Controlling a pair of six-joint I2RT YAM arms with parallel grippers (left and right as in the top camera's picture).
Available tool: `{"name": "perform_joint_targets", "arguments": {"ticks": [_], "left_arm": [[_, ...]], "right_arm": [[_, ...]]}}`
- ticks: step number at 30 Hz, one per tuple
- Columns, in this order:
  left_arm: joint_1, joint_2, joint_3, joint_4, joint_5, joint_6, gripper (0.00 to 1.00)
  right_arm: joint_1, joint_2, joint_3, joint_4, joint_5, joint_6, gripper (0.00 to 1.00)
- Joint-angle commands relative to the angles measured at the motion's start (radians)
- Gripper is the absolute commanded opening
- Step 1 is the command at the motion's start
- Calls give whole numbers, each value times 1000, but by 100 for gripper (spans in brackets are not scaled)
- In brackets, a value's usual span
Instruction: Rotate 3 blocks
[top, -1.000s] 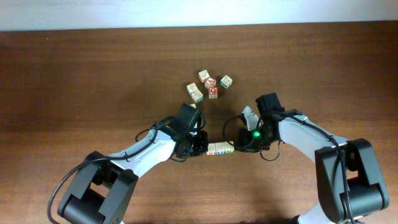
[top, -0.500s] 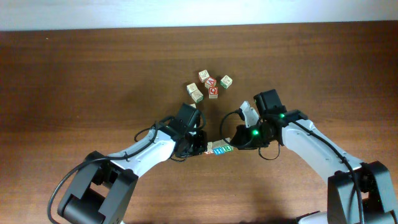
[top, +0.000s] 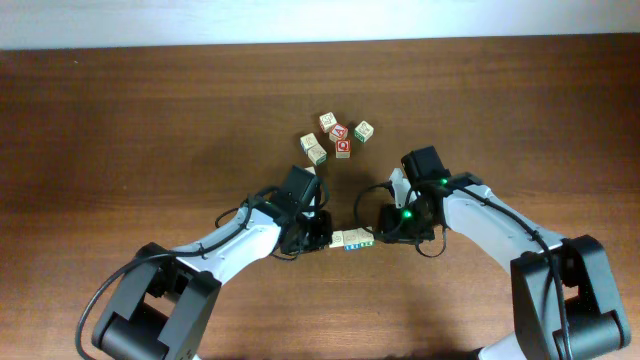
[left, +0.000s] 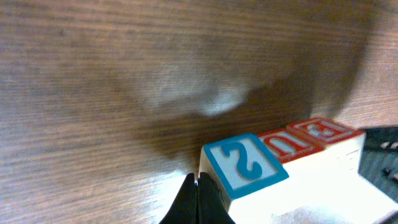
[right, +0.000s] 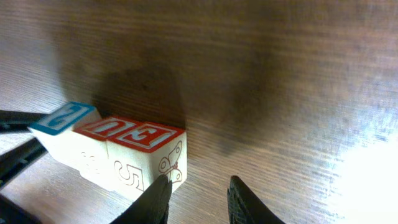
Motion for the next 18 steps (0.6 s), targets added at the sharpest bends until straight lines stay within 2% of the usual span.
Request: {"name": "perform_joint_targets", "arguments": {"ticks": [1,2,3,6,8,10,11,12,13,15,16,18], "left_arm": [[13,1,14,-32,120,5,0],[15,1,14,-35,122,5,4],[14,1,14,-35,122,5,18],[14,1,14,-35,119,5,31],[14,1,14,-35,119,5,29],[14,1,14,-35,119,5,9],[14,1,14,-35,119,5,4],[14,1,14,-35,119,5,4],[14,1,14,-35,119,5,11],[14,1,14,-39,119,5,20],[16,1,14,-39,118,5,20],[33,1,14,-47,117,5,13]], "right_arm": [[14,10,38,14,-50,-3,32],[14,10,38,18,-50,-3,33],[14,10,38,19,-50,-14,34],[14,10,38,16,-39,-20,38],[14,10,38,-2,8,-23,45],[14,10,38,-16,42,-26,45],[14,10,38,-33,74,-26,47],[14,10,38,-55,98,-30,51],[14,10,38,-58,99,-42,56],[14,10,38,-60,103,-45,57],[14,10,38,-64,121,-49,56],[14,10,39,-64,117,-71,45]]}}
